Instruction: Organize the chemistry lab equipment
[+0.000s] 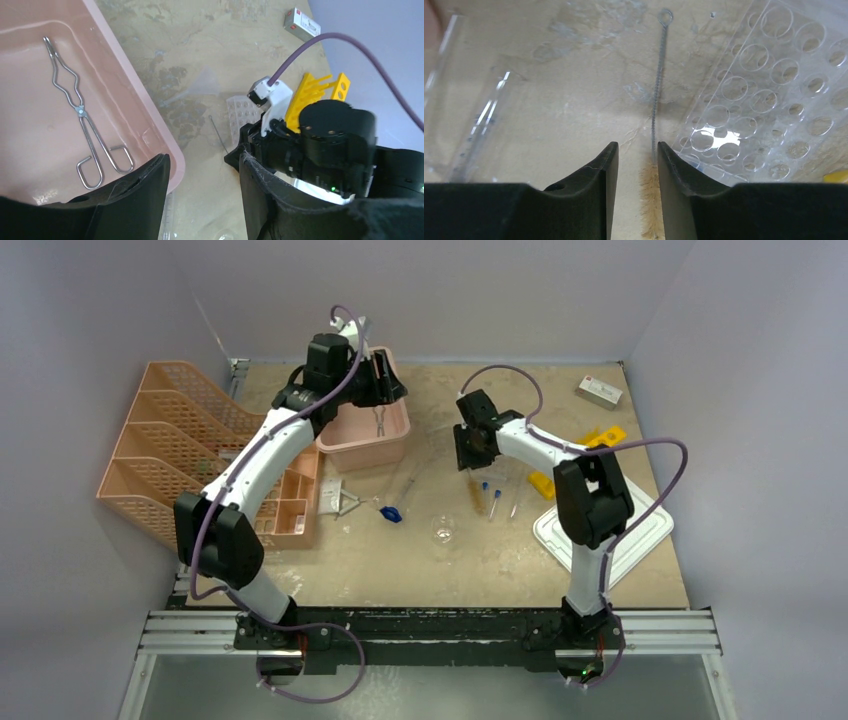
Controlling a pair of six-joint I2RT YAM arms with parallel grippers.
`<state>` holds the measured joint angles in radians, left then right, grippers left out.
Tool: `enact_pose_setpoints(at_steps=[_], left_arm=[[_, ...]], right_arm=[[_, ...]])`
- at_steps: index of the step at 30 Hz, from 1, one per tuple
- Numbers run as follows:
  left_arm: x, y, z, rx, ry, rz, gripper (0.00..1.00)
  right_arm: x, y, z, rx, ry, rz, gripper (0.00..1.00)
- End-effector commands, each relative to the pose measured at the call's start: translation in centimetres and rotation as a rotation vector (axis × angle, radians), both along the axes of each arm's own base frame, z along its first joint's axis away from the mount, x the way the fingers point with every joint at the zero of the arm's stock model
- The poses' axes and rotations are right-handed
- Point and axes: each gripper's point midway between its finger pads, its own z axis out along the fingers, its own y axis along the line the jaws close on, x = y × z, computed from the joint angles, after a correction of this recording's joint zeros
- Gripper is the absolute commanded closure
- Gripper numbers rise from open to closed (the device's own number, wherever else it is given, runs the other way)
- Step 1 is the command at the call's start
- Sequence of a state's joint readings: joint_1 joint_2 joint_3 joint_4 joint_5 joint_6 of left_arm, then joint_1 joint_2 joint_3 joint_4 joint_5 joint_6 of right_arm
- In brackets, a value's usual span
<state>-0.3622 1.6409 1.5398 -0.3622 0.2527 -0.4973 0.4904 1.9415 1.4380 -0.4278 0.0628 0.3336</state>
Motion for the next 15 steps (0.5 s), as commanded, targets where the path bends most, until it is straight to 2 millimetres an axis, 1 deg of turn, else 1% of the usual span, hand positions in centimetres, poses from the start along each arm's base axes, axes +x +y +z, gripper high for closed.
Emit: enact_pose_setpoints(at_steps=[1,4,8,11,13,15], left_arm=[[0.3,0.6,3.8,-0.040,-0.114,0.038,0.47],[0.4,0.4,4.1,-0.049,-0.121,0.032,0.48],[0.3,0.3,6.0,-0.062,-0.172,0.019,0.47],[0.5,0.5,6.9,-0.063,-0.202,0.031,0.47],[0.6,0.6,7.0,-0.067,-0.203,0.039,0.47],[0.6,0.5,7.0,-0.074,-0.203,0.040,0.47]], right_arm=[[0.4,-0.6,0.5,-0.045,-0.008,-0.064,0.61],[0.6,-0.9,0.0,-0.072,0.017,-0.078,0.59],[1.1,-0.7,-0.6,-0.080,0.019,-0.082,0.61],[1.2,-0.9,-1.6,-0.099,0.025,-0.085,0.63],[1.2,-0.9,-2.5,-0.111,0.036,-0.076,0.66],[1.0,-0.7,-3.2,-0.111,0.052,-0.054,0.74]])
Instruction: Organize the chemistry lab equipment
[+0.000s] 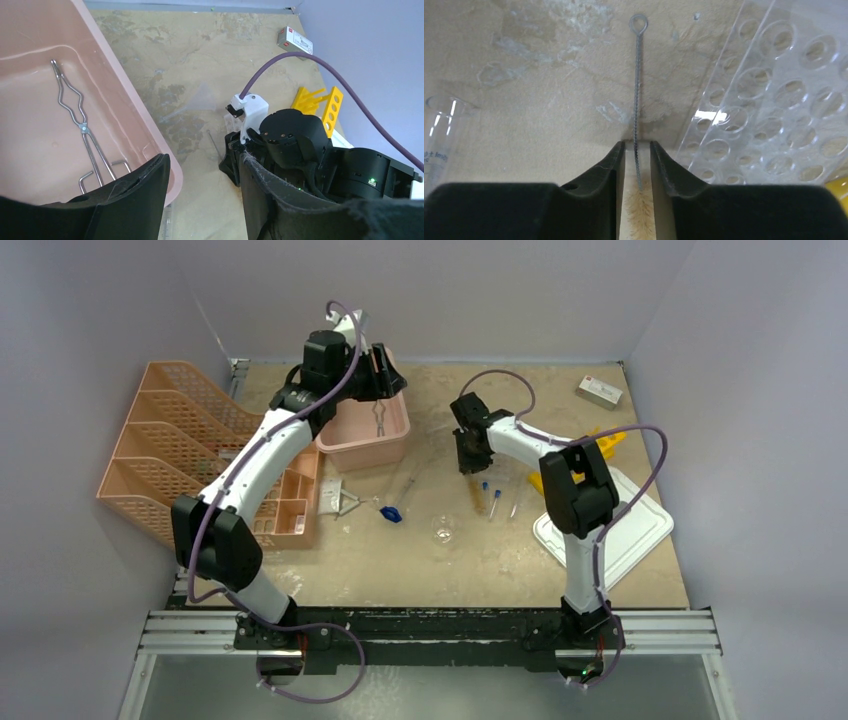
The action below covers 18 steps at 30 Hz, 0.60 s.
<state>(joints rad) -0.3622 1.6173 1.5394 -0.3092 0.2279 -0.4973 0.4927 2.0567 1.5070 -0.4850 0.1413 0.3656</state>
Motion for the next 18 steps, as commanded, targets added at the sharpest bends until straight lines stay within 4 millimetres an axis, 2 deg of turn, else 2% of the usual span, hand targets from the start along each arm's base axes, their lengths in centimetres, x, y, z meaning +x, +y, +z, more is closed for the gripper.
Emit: enact_pose_setpoints(at_steps=[1,6,9,12,15,18], left_arm=[[0.1,0.3,4.8,-0.058,-0.127,0.016,0.47],[0.0,0.4,4.9,-0.086,-0.133,0.035,0.47],[-0.4,0.4,4.3,-0.114,-0.135,0.043,0.47],[-0.3,0.6,3.5,-0.122,-0.120,0.065,0.47],[-0.1,0.4,3.2,-0.137,-0.109,0.065,0.48],[-0.1,-0.1,3.3,-0.173,-0.109,0.054,0.48]], right_arm=[[0.4,0.4,-0.4,-0.016,-0.001,0.015,0.77],[0.3,0.2,-1.3,-0.051,0.004,0.027,1.00],[0.5,0.3,-0.5,-0.046,-0.021,0.039,1.00],[1.2,1.4,2.8,0.039,-0.118,0.073,1.00],[0.8,3.1,7.6,0.174,-0.212,0.132,1.00],[0.8,3.8,11.3,0.252,-0.313,0.160,1.00]])
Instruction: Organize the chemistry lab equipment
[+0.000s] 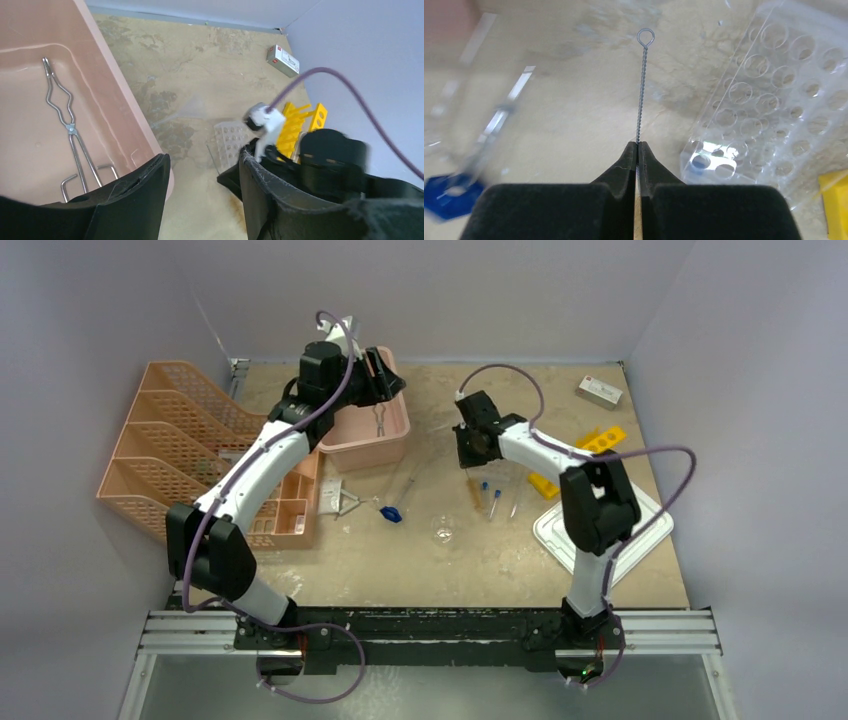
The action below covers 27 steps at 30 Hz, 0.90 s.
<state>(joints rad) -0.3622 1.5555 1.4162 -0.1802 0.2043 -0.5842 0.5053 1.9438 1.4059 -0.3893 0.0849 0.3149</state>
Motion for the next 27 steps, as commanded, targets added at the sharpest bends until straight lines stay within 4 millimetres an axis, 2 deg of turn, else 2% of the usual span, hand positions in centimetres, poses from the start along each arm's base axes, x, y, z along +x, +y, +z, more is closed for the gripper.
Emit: enact_pose_setpoints(at_steps=[1,4,8,11,13,15,17,20,27], left_arm=[[0.3,-0.6,3.4,-0.101,-0.100,-0.001,0.48],[0.2,-1.2,4.1,-0.138,-0.117,-0.026,0.48],[-0.1,-2.1,5.9,-0.215,-0.157,-0.066,0.47],[-0.5,-3.1,8.2,-0.332,-0.170,-0.104,0.45],[-1.4,-4.4,9.6,-0.406,-0.190,-0.162,0.43],[-2.1,-5.6,10.1,-0.438,-0.206,-0.201,0.41],[-2.3,-6.2,9.9,-0.443,-0.209,-0.212,0.39],[-2.4,-6.7,9.2,-0.451,-0.191,-0.217,0.40],[-1.5,-7.4,5.8,-0.381,-0.105,-0.221,0.57]], right_arm=[[1.5,2.9,10.3,0.214,-0.266,0.086,1.00],[1.2,4.0,14.6,0.320,-0.374,0.137,1.00],[0.3,5.7,21.4,0.469,-0.537,0.250,1.00],[-0.6,6.8,25.2,0.554,-0.617,0.325,1.00],[-1.0,7.3,26.9,0.596,-0.646,0.357,1.00],[-1.3,7.9,28.0,0.633,-0.662,0.391,1.00],[-1.5,8.4,28.9,0.664,-0.666,0.410,1.00],[-1.8,8.8,29.7,0.689,-0.668,0.437,1.00],[-1.3,9.0,29.7,0.695,-0.664,0.425,1.00]])
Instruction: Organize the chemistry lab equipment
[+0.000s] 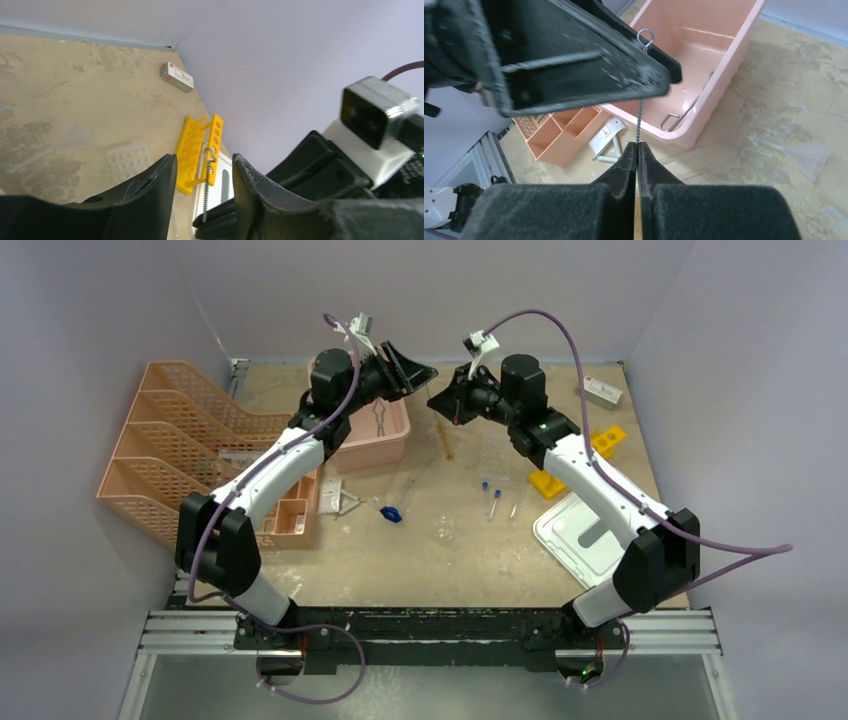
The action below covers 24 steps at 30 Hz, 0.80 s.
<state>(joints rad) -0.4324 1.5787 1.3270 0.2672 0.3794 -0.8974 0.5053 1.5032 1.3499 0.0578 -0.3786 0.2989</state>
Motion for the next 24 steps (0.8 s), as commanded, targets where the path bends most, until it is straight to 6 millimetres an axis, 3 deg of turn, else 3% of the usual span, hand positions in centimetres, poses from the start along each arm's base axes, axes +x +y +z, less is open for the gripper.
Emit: enact_pose_setpoints(at_steps=[1,4,9,12,13,15,17,24], left_arm=[[0.1,-0.7,0.1,0.003,-0.012,-0.042,0.59],[-0.4,-1.4,0.2,-0.013,-0.018,-0.086,0.67],[-0.2,-1.2,-1.1,0.046,-0.021,-0.077,1.00],[0.2,-0.8,-1.2,0.086,-0.036,-0.054,1.00],[0.6,-0.5,-1.0,0.112,-0.044,-0.034,1.00],[1.7,0.3,-1.7,0.189,-0.034,0.007,1.00],[2.9,1.6,-2.0,0.245,-0.018,0.040,1.00],[7.2,8.4,-3.6,0.369,0.094,0.178,1.00]], right_arm=[[0.4,0.9,3.8,0.068,-0.078,0.026,1.00],[1.1,1.0,3.7,0.066,-0.079,0.010,1.00],[2.4,0.9,3.5,0.065,-0.068,-0.011,1.00],[2.5,1.0,3.3,0.061,-0.062,0.004,1.00],[2.5,0.9,3.2,0.056,-0.053,0.009,0.86],[2.5,0.4,3.2,0.054,-0.048,0.008,0.68],[2.6,-0.3,3.3,0.056,-0.052,-0.008,0.59],[3.0,-3.7,3.8,0.050,-0.070,-0.125,0.53]])
